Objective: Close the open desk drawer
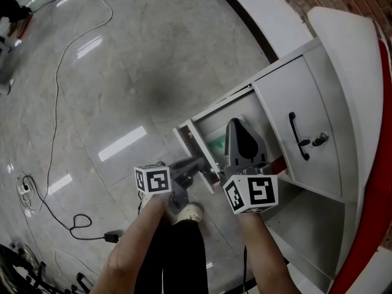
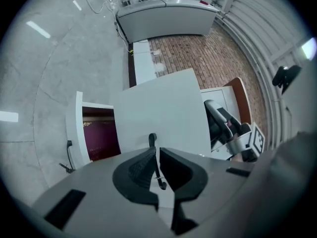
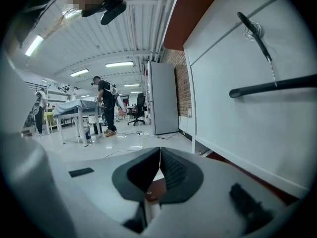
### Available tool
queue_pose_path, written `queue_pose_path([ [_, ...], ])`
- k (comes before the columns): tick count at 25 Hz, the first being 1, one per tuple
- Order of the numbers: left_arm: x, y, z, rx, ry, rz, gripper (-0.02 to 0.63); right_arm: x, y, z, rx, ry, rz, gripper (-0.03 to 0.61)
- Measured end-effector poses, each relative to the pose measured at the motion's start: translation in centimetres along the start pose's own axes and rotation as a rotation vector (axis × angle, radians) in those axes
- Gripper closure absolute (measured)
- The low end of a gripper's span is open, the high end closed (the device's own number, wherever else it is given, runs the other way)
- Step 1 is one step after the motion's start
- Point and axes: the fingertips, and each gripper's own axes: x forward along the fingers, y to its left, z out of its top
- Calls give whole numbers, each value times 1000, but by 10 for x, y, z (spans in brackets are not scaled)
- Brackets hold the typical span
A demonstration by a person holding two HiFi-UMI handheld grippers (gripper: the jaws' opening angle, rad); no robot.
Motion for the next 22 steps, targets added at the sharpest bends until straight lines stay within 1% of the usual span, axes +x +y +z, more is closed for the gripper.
queue_pose_path([
  [3, -2, 4, 1, -3, 5, 10, 597, -1, -1, 0, 7, -2, -3, 566],
  [4, -3, 5, 2, -3, 6, 18, 578, -1, -1, -1, 10, -1, -4, 566],
  [6, -1, 7, 2, -7, 12, 26, 489, -3, -2, -1, 12, 4, -6, 566],
  [7, 2, 7, 1, -8, 21, 22, 483, -2, -2, -2, 11, 3, -4, 566],
  [10, 12, 2, -3, -16, 45, -12, 483, -1, -2, -3, 4, 4, 6, 566],
  [13, 16, 5, -5, -53, 37, -23, 497, 0, 1, -2, 0, 7, 13, 566],
  [14, 18, 6, -7, -60, 30, -21, 534, 1, 1, -2, -2, 5, 17, 566],
  [16, 20, 7, -10, -68, 5, -37, 588, 2, 2, -2, -7, 2, 23, 566],
  [19, 20, 4, -9, -114, -50, -65, 588, 3, 2, -3, -6, 4, 28, 566],
  [22, 20, 4, -8, -121, -57, -63, 588, 2, 2, -3, -10, 11, 28, 566],
])
